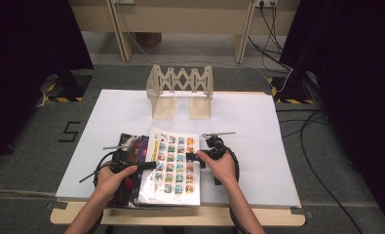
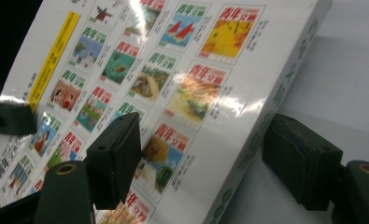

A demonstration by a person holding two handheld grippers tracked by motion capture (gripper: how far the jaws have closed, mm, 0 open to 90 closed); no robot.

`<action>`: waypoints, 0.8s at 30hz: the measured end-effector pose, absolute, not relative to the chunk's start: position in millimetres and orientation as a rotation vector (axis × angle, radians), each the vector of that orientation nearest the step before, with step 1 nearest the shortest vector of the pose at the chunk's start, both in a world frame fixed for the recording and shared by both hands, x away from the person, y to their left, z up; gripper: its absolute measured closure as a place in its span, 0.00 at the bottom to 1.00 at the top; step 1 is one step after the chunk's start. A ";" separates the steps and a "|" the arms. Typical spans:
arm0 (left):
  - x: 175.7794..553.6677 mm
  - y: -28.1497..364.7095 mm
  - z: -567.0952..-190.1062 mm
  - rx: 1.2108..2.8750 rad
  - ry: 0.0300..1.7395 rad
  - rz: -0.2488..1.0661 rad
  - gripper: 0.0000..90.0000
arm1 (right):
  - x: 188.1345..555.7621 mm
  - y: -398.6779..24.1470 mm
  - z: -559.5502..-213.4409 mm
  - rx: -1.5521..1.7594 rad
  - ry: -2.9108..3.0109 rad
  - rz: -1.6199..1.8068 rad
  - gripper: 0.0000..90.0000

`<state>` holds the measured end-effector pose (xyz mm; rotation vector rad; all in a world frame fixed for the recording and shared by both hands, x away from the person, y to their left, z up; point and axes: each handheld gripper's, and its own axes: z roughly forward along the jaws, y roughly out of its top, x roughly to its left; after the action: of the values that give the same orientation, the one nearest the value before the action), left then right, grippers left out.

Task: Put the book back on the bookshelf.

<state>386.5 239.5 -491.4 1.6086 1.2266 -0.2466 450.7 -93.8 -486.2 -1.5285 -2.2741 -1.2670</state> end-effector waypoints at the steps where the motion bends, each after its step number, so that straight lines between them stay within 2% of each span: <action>1: 386.8 240.0 -491.1 1.612 1.227 -0.251 0.78 | 450.7 -93.8 -486.2 -1.528 -2.274 -1.267 0.33; 9: 391.6 239.2 -490.2 1.623 1.234 -0.267 0.77 | 469.3 -93.7 -485.2 -1.534 -2.239 -1.238 0.35; 21: 402.0 229.5 -490.3 1.637 1.239 -0.277 0.78 | 469.0 -88.7 -486.8 -1.627 -2.170 -1.271 0.31; 24: 403.7 230.1 -490.3 1.639 1.240 -0.291 0.78 | 469.5 -90.0 -486.3 -1.623 -2.179 -1.261 0.36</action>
<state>403.7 230.1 -490.3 1.6394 1.2395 -0.2914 469.5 -90.0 -486.3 -1.6226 -2.1792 -1.2606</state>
